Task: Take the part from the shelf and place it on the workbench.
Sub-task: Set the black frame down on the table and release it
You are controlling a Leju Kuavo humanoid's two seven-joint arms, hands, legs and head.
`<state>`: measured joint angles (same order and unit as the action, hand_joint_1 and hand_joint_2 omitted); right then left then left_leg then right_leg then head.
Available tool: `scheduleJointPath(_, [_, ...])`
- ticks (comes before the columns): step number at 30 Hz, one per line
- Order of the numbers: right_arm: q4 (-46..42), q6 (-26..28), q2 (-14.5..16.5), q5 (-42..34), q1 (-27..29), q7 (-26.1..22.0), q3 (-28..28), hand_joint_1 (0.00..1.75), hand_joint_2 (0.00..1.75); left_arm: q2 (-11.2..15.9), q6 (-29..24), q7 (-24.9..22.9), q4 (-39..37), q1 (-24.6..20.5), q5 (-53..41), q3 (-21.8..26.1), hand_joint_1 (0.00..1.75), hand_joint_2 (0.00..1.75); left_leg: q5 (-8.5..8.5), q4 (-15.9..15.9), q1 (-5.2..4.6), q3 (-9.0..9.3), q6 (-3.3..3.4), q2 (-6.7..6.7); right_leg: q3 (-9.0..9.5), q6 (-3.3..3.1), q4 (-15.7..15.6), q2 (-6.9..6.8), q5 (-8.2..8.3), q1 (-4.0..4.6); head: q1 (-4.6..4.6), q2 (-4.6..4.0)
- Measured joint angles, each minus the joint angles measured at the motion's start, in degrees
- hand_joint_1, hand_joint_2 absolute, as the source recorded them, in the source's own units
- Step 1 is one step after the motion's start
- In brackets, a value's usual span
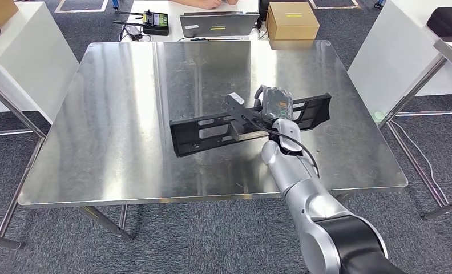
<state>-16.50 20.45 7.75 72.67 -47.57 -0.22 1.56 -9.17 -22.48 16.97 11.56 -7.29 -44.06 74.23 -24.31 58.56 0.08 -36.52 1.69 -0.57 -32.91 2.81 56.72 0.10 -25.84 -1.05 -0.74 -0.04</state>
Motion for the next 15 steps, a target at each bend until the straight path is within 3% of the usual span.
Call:
scheduleJointPath(1, [0.00, 0.14, -0.68, 0.01, -0.28, 0.12, -0.46, 1.75, 1.75, -0.02, 1.28, 0.54, 0.00, 0.08, -0.14, -0.22, 0.00, 1.75, 0.00, 0.00, -0.01, 0.00, 0.00, 0.00, 0.00, 0.00, 0.00, 0.00, 0.00, -0.01, 0.00, 0.00])
scheduleJointPath(5, [-0.01, 0.81, -3.15, 0.20, -1.00, 0.68, -2.36, 0.00, 0.00, 0.24, 5.74, 1.12, 0.00, 0.19, 0.00, -0.75, 0.00, 1.75, 0.00, 0.00, -0.03, 0.00, 0.00, 0.01, 0.01, 0.01, 0.00, -0.01, 0.01, -0.02, -0.01, 0.00])
scheduleJointPath(15, [-0.33, 1.99, -8.33, -0.23, -1.28, 1.22, -6.56, 0.00, 0.00, 0.68, 5.87, -0.37, 0.00, 0.29, 1.29, -0.87, 0.00, 1.75, -0.01, 0.01, -0.04, 0.00, 0.00, 0.05, 0.00, 0.07, 0.00, -0.01, 0.04, -0.01, 0.00, 0.00])
